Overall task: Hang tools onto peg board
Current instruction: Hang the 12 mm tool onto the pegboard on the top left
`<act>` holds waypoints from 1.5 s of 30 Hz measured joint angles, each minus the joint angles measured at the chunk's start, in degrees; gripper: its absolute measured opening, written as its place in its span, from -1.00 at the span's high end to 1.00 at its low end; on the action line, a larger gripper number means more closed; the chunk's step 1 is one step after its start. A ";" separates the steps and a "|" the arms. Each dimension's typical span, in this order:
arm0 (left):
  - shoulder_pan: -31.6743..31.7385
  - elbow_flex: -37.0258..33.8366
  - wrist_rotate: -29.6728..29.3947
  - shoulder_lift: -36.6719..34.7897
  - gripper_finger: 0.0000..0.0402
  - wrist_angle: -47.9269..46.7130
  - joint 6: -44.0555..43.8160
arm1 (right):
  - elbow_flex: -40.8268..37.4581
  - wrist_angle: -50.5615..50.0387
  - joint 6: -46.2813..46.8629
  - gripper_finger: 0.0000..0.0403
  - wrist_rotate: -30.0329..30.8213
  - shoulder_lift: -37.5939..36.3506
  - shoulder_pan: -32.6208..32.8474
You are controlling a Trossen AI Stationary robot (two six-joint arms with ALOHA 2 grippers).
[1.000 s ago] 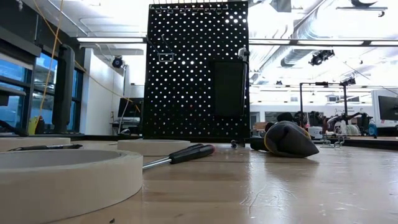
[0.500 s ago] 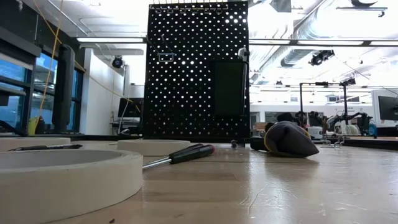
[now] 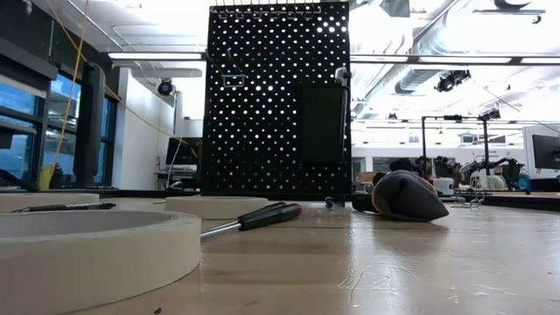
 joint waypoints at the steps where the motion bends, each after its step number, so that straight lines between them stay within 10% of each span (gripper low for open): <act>1: 0.27 0.00 0.17 0.00 1.00 -0.02 -0.29 | -1.00 0.36 -0.04 -0.32 0.01 -0.42 0.21; 8: 0.92 -0.03 0.49 0.00 1.00 0.04 -1.97 | -7.06 16.55 -0.97 -0.32 1.18 0.17 -1.39; 45: 0.62 -0.04 0.52 0.00 1.00 -0.02 -1.31 | -6.97 21.81 -0.41 -0.32 -3.78 5.30 -5.50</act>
